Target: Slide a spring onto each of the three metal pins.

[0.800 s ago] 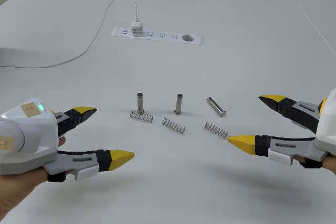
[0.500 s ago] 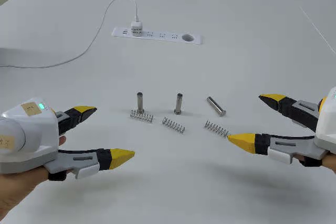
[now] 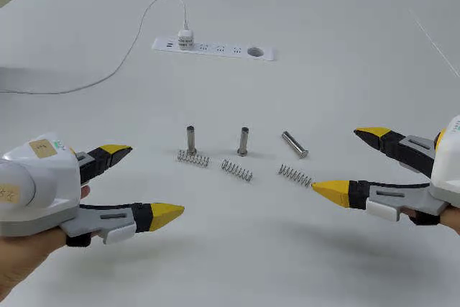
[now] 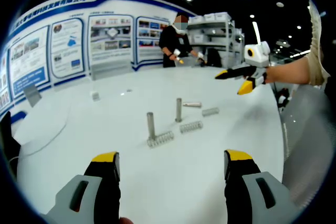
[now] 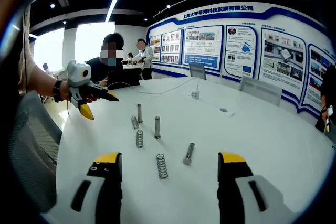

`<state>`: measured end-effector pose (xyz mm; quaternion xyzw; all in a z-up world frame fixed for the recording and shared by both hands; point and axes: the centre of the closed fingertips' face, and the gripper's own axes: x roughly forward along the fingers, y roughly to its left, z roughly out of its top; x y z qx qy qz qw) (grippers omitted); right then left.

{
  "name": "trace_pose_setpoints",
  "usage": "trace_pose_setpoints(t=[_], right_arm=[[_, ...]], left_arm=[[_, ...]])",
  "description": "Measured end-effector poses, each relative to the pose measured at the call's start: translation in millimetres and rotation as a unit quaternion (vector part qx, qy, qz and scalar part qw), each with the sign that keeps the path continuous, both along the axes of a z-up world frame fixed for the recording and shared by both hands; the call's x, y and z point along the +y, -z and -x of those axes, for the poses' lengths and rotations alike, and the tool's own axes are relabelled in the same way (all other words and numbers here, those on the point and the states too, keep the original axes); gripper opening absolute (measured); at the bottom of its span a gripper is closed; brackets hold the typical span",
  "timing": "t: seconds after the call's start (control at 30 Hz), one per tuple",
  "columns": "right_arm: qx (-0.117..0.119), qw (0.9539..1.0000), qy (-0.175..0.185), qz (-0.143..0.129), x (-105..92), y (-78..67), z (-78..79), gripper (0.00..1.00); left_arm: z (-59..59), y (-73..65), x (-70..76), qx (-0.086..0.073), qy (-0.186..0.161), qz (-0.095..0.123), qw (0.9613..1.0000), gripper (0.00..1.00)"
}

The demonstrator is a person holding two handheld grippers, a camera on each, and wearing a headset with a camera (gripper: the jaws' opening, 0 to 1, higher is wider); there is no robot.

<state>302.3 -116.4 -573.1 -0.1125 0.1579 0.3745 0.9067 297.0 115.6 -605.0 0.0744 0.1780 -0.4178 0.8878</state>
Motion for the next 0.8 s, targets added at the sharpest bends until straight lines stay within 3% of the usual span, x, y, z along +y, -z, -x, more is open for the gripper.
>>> trace_pose_setpoints(t=[0.4,0.8], right_arm=[[0.004,1.0000,0.006,0.004,-2.6,-1.3,-3.3,0.73],[0.006,0.9997,0.013,0.021,-4.2,-3.3,-17.7,0.67]], left_arm=[[-0.4,-0.2,-2.4,0.000,0.000,0.001,1.0000,0.82],[1.3,0.6,-4.1,0.001,0.001,0.003,1.0000,0.82]])
